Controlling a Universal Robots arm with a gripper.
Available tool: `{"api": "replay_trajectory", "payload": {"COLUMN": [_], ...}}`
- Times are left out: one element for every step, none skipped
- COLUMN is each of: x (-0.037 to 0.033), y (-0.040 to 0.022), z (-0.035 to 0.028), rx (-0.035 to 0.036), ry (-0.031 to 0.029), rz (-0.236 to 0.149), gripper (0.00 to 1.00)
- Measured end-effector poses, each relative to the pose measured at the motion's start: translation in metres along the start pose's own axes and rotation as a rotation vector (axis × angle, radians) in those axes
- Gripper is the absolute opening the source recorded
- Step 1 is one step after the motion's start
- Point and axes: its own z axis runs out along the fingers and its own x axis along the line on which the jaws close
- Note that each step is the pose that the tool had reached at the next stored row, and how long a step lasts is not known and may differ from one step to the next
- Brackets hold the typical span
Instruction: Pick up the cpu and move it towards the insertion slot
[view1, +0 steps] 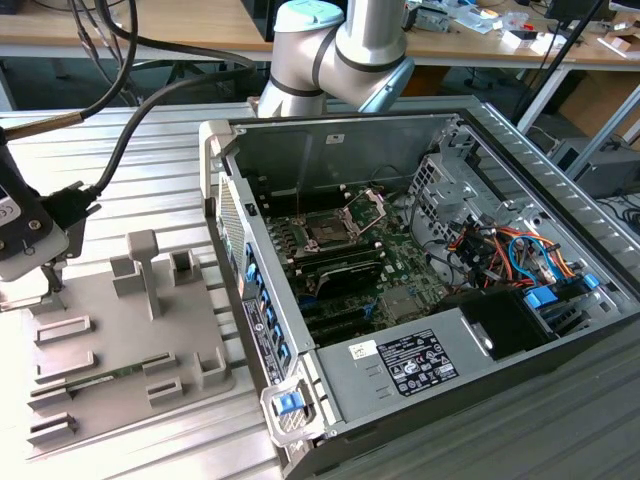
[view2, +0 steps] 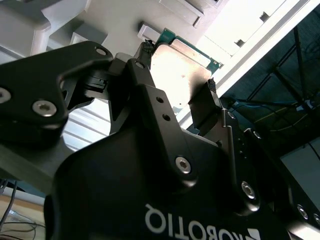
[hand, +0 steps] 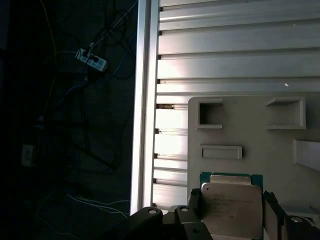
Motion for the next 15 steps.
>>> {"api": "replay_trajectory", "payload": {"x": [0.0, 0.0, 0.0, 0.0, 0.0, 0.0, 0.0, 0.0, 0.0, 0.0, 0.0, 0.0, 0.0, 0.0, 0.0], "y": [0.0, 0.0, 0.0, 0.0, 0.0, 0.0, 0.0001, 0.0001, 0.0001, 0.0001, 0.0001, 0.0001, 0.0001, 0.0001, 0.0001], "z": [-0.0002, -0.0007, -0.0008, -0.001, -0.0012, -0.0014, -0.0016, -0.0018, -0.0019, -0.0021, -0.0023, -0.0024, -0.0026, -0.0027, -0.0028], "rx": [0.0, 0.0, -0.0001, -0.0001, 0.0, 0.0, 0.0, 0.0, 0.0, 0.0, 0.0, 0.0, 0.0, -0.0001, 0.0], "ry": [0.0, 0.0001, -0.0001, -0.0001, 0.0, 0.0, 0.0, 0.0, 0.0, 0.0, 0.0, 0.0, -0.0001, -0.0001, -0.0001], "rz": [0.0, 0.0, 0.0, 0.0, 0.0, 0.0, 0.0, 0.0, 0.0, 0.0, 0.0, 0.0, 0.0, 0.0, 0.0], "gripper": [0.55, 0.55, 0.55, 0.55, 0.55, 0.55, 0.55, 0.55, 0.55, 0.55, 0.55, 0.55, 0.55, 0.55, 0.55]}}
